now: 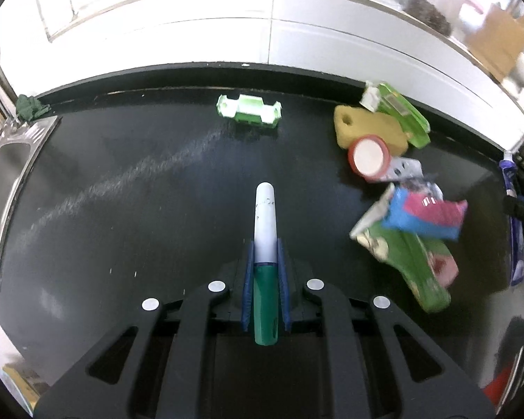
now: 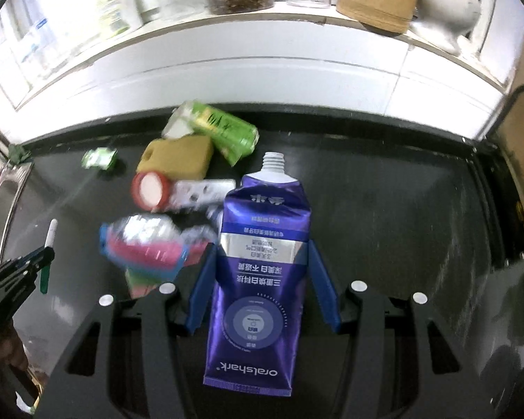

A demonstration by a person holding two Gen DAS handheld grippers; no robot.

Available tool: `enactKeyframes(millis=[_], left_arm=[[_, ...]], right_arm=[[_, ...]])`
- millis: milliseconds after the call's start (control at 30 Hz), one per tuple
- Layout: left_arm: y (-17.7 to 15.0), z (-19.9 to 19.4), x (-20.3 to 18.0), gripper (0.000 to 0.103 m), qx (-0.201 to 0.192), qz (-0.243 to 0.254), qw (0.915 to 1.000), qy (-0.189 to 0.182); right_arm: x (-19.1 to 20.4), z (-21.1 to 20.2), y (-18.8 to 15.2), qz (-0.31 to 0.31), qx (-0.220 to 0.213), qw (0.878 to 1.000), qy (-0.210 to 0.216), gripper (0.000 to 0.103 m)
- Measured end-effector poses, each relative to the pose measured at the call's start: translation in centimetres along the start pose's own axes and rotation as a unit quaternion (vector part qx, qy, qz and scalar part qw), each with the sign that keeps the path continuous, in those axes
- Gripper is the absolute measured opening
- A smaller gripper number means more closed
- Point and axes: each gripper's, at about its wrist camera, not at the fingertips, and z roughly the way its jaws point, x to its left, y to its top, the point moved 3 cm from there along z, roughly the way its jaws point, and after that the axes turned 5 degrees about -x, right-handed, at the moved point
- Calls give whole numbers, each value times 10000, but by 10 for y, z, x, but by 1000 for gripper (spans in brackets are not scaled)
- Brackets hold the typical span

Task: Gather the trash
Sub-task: 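Grasp the green-capped marker with left tool while right tool grasps purple toothpaste tube, then carry marker and toothpaste tube to the black bin and open both tools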

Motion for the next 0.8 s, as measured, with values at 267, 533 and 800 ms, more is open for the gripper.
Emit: enactKeyframes(millis=[267,533,800], left_arm=[[-19,-18,7,12,-27,55,10000,-68],[-25,-38,34,12,-200,-82,9998,24],[-48,-78,116,12,-451,-788,9942,575]], right_arm=[[14,-30,-28,-16,-50,10000,-9,52],[46,-44,-19,-210,-212,9994,150,52],[153,-47,-3,-1089,-228,9889,989,52]])
